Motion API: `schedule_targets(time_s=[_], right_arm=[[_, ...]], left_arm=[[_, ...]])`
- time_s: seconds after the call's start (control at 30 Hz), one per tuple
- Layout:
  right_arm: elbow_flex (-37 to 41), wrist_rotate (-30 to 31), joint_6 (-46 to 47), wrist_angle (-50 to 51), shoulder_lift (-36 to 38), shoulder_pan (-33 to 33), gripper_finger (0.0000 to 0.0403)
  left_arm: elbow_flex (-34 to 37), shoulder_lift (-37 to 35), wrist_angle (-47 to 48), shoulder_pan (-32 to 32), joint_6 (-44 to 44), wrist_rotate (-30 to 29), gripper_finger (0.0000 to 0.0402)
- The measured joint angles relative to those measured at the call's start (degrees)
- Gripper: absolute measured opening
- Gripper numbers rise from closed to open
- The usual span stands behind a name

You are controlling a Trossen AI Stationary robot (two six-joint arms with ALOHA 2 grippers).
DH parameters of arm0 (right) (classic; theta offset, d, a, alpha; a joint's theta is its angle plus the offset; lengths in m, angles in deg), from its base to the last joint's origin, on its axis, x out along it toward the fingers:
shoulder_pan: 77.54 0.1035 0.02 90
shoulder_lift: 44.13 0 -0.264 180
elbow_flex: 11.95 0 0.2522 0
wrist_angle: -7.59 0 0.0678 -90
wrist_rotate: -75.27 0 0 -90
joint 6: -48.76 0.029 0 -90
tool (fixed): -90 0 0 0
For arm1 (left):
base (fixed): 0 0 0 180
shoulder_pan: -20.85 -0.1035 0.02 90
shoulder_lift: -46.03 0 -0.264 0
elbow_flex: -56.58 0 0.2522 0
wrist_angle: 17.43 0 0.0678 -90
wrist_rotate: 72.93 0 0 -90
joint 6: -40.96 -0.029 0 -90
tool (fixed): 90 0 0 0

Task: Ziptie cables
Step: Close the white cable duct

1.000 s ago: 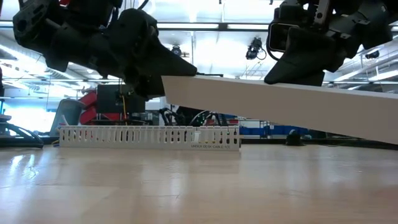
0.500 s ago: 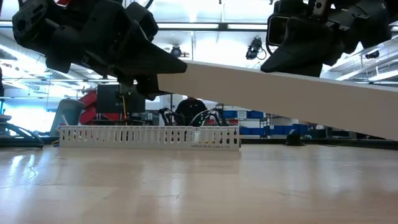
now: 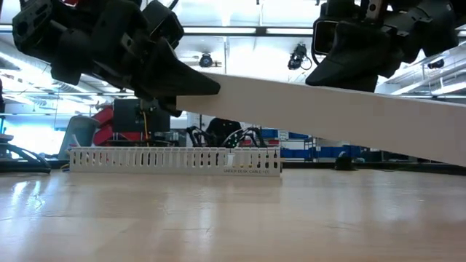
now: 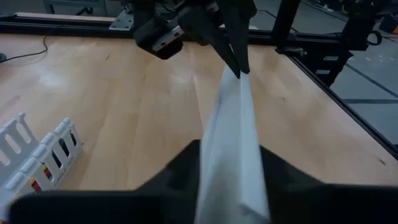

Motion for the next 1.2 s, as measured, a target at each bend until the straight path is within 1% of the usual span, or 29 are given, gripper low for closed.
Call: schedule_targets(time_s=[0.1,0.17,0.23,0.33,0.43,0.53,0.63,0.83,0.97,1.07,1.2], right_arm=[[0.0,0.1,0.0,0.1,0.0,0.0,0.0000],[0.0,0.3,0.0,0.2,0.1,-0.1,0.0000],[0.0,0.6,-0.2,0.2,0.1,-0.1,0.0000],[0.0,0.5,-0.8,0.2,0.1,-0.3,0.0000],[0.0,-0.6,-3.6,0.2,0.1,-0.8,0.0000],[0.0,-0.1,-6.7,0.7,0.1,-1.5,0.0001],[0.0,2.2,-10.2,2.6,0.4,-2.2,0.0002],[-0.2,6.4,-13.2,12.0,3.1,-4.1,0.0002],[0.1,7.2,-17.3,15.6,5.8,-5.7,0.0000],[-0.1,8.9,-20.1,15.2,8.2,-6.8,0.0001],[0.1,9.1,-26.3,17.8,7.9,-7.6,0.0001]], left_arm=[[0.0,0.0,0.2,0.0,0.0,0.5,0.0027],[0.0,0.0,0.3,0.2,-0.1,1.0,0.0008],[0.0,0.0,0.3,0.1,-0.3,1.4,0.0007],[0.0,0.0,0.3,0.0,-0.2,3.5,0.0002],[0.0,0.0,0.3,0.0,0.4,3.9,0.0001],[0.0,0.0,0.8,-0.5,4.9,4.0,0.0000],[0.0,0.0,2.3,-1.2,9.7,4.0,0.0000],[0.0,0.0,2.9,-2.6,16.4,3.4,0.0000],[0.0,0.0,2.8,-3.6,18.6,3.7,0.0000],[0.0,0.0,2.9,-4.5,20.4,3.6,0.0001],[0.0,0.0,2.7,-5.7,23.8,3.6,0.0001]])
